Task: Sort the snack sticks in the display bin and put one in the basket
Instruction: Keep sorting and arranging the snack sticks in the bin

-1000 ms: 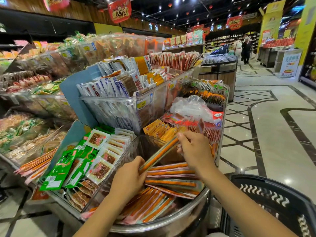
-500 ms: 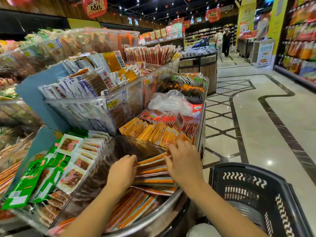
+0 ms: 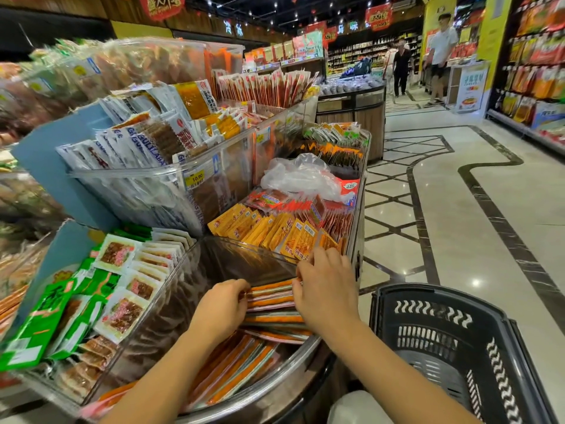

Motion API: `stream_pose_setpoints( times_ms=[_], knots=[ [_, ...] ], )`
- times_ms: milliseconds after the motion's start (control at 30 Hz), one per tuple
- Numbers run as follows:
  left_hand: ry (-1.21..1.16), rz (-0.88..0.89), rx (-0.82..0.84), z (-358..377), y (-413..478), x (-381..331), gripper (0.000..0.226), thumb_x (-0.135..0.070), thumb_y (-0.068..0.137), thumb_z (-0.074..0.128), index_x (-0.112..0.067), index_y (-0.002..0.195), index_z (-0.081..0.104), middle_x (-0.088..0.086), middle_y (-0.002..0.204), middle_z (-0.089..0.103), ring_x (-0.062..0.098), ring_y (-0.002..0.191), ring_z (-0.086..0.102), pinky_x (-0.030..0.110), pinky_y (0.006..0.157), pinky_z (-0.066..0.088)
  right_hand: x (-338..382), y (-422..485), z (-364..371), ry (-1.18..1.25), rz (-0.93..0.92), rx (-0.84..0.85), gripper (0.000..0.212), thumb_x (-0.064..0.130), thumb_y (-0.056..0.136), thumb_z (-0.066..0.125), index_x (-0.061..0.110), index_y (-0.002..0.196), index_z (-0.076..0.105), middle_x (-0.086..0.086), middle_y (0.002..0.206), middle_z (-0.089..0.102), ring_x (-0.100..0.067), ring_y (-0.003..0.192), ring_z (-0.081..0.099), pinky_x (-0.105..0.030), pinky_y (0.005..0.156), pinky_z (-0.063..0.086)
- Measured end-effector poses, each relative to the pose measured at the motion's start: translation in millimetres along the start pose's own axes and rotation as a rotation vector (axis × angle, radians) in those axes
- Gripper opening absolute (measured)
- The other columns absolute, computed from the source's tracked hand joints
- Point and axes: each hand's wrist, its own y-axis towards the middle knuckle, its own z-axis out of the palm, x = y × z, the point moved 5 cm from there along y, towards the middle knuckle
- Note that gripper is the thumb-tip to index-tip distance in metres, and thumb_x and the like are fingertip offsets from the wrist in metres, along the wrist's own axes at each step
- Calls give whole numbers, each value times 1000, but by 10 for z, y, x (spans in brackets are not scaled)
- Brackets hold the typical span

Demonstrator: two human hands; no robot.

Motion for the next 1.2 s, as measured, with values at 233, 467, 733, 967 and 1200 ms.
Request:
stream_pose_setpoints(
  times_ms=[233,467,733,967,1200],
  knots=[
    [-3,114,-284,-720,-291,72,25,-19,90,66,-22,114,70,-6,118,69,16,111,62,38,92,54,118,16,-82,3,-101,-26,21,34,84,73,19,99,71,-2,98,65,-26,95,58,-42,80,49],
    [52,19,-487,-1196,-638,855,26,-25,91,60,-16,112,70,1,121,67,26,111,60,41,97,48,743,39,15,204,-245,123,23,34,93,63,22,111,68,0,109,64,-26,107,55,-45,94,46],
    [-42,-141,-342,-987,-704,1124,57,-54,92,46,-15,129,64,6,141,58,26,132,49,38,112,35,1695,-95,592,309,-586,820,29,27,97,59,27,125,68,3,122,71,-19,113,63,-39,97,52],
    [-60,-140,-351,-953,-701,1154,55,-51,93,47,-16,133,61,3,146,54,20,137,45,38,115,35,1853,-282,788,337,-706,872,28,32,95,66,32,123,69,11,119,71,-9,108,63,-36,97,53],
    [-72,-120,-401,-930,-677,1192,43,-40,96,63,-17,132,62,2,144,56,20,135,47,38,114,36,1868,-254,715,384,-724,773,13,37,92,70,32,103,72,13,104,67,-7,97,60,-37,88,53]
  ],
)
